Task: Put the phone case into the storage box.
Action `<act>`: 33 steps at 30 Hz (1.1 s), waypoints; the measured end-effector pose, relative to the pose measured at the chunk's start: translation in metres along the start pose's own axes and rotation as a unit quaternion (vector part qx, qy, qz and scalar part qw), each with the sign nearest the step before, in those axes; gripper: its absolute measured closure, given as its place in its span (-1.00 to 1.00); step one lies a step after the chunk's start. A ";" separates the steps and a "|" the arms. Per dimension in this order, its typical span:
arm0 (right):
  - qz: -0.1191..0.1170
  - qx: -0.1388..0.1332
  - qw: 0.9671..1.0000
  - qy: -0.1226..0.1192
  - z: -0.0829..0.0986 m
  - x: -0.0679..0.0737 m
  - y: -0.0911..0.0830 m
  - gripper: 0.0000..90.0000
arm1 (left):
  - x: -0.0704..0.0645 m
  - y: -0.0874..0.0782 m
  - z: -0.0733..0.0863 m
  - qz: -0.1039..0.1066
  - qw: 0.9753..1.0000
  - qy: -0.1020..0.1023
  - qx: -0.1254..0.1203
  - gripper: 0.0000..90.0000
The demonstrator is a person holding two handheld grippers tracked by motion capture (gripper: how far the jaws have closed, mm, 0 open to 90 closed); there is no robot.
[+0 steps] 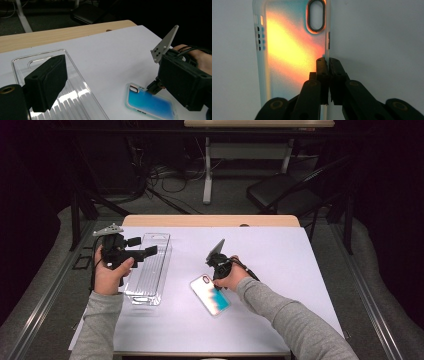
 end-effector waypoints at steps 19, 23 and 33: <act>-0.008 -0.019 1.000 0.003 0.000 -0.002 -0.010 0.94 | 0.000 0.001 0.001 0.000 1.000 -0.002 0.001 -0.80; -0.008 -0.034 0.999 0.007 -0.001 -0.002 -0.013 0.94 | -0.001 0.002 0.001 0.001 1.000 -0.001 0.003 -0.80; -0.004 -0.050 0.999 0.011 -0.003 -0.006 -0.026 0.94 | -0.001 0.001 0.001 0.001 1.000 0.000 0.003 -0.80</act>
Point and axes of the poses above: each handheld gripper's, and its own axes: y roughly forward along the jaws, z roughly out of its underside, x roughly to its left, the point moved 5 cm from there along y, roughly forward along the jaws, and after that the axes turned 8 degrees about x, right-handed, at the moved point
